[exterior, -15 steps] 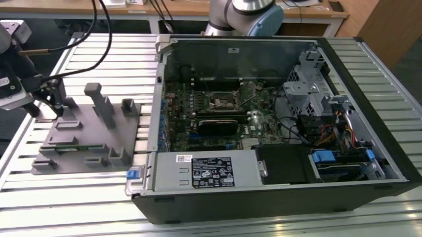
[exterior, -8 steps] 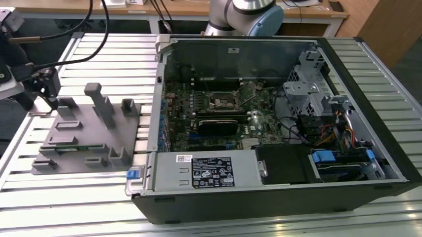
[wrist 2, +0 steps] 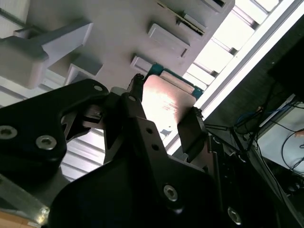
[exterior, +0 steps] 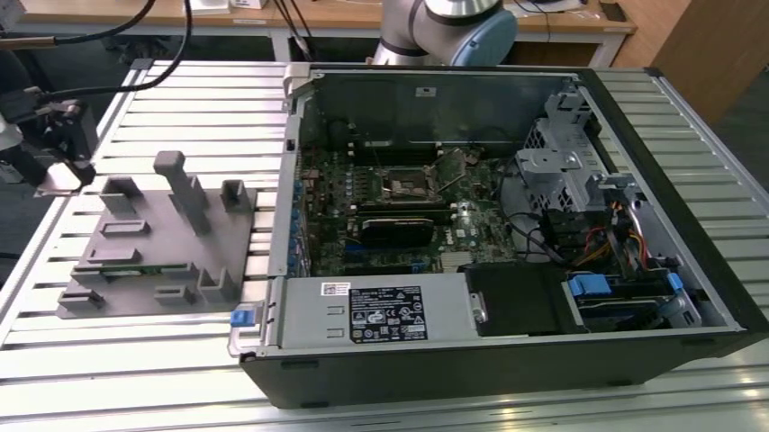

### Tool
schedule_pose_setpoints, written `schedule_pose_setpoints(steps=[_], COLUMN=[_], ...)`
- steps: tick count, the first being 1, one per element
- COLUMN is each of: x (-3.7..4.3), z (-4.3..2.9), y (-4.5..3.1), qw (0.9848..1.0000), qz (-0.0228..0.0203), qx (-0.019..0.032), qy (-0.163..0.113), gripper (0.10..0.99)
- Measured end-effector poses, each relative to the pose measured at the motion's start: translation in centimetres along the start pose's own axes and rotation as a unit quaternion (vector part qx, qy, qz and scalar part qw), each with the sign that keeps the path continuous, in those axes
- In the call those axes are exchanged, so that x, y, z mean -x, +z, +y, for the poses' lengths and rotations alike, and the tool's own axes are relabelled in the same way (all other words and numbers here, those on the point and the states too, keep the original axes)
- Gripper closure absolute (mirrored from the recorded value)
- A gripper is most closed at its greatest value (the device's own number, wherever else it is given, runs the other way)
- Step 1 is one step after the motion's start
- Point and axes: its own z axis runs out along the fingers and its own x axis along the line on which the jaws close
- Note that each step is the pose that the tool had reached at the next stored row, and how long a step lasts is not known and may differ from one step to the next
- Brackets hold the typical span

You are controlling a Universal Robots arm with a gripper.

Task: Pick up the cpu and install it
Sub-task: 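Pick up the cpu and move it towards the insertion slot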

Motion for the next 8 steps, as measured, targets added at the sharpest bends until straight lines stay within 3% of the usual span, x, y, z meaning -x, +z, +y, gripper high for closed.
schedule_pose_setpoints(steps=[8], x=[0.00], z=[0.15], y=[-2.20], qw=[1.0000], qz=[-0.0002], qx=[0.0000], qy=[0.002], gripper=[0.545])
